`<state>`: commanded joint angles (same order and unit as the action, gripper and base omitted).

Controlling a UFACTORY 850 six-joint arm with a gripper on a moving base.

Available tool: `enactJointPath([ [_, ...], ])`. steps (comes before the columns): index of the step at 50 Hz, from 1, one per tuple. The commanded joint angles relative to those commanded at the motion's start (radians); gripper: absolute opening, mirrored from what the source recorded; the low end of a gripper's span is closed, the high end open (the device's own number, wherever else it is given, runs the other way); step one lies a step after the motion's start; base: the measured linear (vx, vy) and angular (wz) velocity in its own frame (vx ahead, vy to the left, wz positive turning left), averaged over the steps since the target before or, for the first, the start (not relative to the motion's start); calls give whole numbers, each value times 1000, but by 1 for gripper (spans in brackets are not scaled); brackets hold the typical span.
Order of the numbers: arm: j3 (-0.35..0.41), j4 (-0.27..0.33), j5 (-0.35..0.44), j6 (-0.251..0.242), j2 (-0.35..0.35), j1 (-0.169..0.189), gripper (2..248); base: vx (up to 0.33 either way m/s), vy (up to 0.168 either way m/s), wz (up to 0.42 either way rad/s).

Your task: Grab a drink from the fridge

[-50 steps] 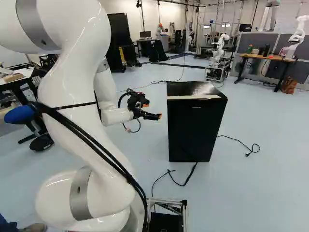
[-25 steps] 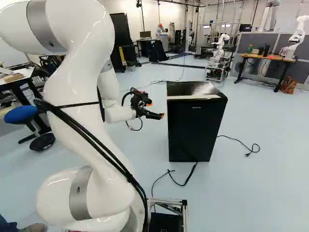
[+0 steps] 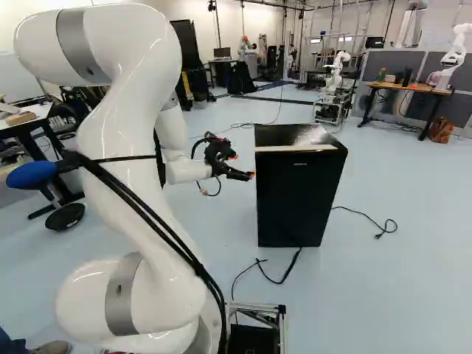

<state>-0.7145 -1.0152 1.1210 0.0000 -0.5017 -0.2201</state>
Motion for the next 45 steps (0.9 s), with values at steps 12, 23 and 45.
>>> enactJointPath([
  [12,-26,0,0,0,-17,17,247,0,0,0],
  [23,-37,0,4,0,-25,35,247,0,0,0],
  [45,-56,0,21,0,-38,69,247,0,0,0],
])
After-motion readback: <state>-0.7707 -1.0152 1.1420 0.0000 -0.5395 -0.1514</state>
